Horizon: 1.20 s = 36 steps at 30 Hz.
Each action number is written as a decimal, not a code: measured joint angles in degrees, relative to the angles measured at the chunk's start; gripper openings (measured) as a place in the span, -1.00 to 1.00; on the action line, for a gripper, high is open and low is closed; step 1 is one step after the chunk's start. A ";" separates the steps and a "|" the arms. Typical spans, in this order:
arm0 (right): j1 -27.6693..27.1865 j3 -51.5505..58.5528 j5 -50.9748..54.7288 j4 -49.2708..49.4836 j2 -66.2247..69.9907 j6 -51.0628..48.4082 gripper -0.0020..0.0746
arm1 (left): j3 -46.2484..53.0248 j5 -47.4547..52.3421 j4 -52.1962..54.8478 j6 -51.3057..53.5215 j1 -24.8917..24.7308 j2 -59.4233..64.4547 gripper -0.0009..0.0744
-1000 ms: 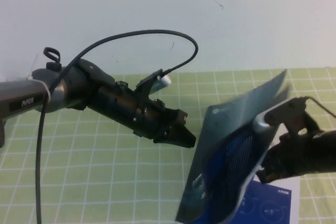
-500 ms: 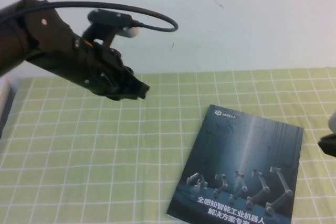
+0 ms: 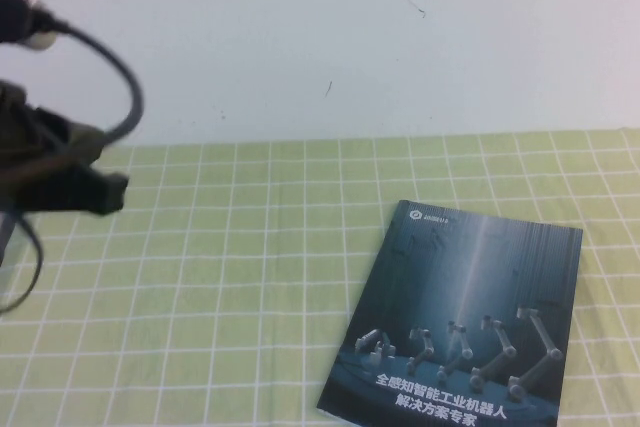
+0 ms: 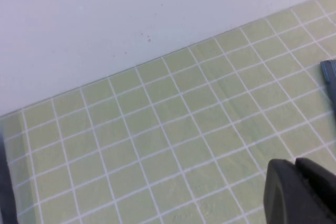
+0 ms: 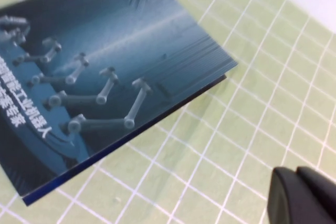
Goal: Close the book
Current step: 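Close the open booklet and leave it lying on the table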
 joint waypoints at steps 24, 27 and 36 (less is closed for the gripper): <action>0.00 19.28 -3.19 8.31 -19.65 1.06 -0.95 | 60.41 -19.93 1.69 -9.59 15.28 -58.10 -0.99; 0.00 19.28 -3.19 8.31 -19.65 1.06 -0.95 | 61.14 -17.68 1.72 -10.44 16.55 -60.13 -0.99; 0.00 19.28 -3.19 8.59 -19.65 1.06 -0.95 | 61.14 -17.11 1.72 -10.29 16.54 -60.47 -0.99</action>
